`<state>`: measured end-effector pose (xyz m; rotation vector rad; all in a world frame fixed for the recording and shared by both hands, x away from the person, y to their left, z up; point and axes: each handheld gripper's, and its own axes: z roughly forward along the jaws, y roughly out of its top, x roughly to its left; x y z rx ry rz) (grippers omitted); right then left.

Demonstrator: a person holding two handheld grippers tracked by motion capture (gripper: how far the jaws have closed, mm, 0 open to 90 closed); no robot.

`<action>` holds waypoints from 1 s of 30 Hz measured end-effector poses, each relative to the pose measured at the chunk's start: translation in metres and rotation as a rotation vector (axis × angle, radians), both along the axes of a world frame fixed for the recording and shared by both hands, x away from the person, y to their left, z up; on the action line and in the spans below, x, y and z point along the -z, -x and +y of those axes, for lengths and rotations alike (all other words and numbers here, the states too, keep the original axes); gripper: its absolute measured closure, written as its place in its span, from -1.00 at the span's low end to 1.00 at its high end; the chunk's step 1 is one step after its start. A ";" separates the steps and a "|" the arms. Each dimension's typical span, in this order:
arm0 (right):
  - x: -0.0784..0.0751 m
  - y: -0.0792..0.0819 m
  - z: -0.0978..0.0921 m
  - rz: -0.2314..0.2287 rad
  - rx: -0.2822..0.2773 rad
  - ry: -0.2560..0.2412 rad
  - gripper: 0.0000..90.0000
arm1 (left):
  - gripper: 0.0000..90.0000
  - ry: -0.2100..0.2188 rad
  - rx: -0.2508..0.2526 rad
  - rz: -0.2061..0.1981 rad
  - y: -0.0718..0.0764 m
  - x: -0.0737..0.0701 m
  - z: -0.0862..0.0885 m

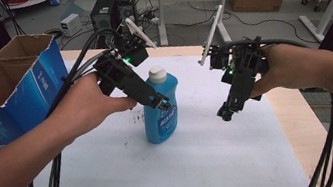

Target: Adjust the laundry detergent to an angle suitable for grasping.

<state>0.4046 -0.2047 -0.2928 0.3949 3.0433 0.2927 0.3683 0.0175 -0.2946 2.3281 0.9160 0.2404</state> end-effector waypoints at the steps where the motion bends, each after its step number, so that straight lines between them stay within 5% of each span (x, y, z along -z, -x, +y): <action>1: 0.000 -0.001 0.000 -0.001 -0.001 -0.001 -0.97 | -0.96 0.001 -0.003 0.001 -0.001 0.001 -0.001; 17: 0.002 -0.004 0.001 0.001 -0.007 -0.010 -0.97 | -0.96 -0.025 -0.013 -0.001 -0.006 0.023 -0.012; 30: 0.006 -0.005 -0.001 0.007 -0.005 -0.015 -0.97 | -0.79 0.004 -0.024 -0.017 -0.006 0.039 -0.013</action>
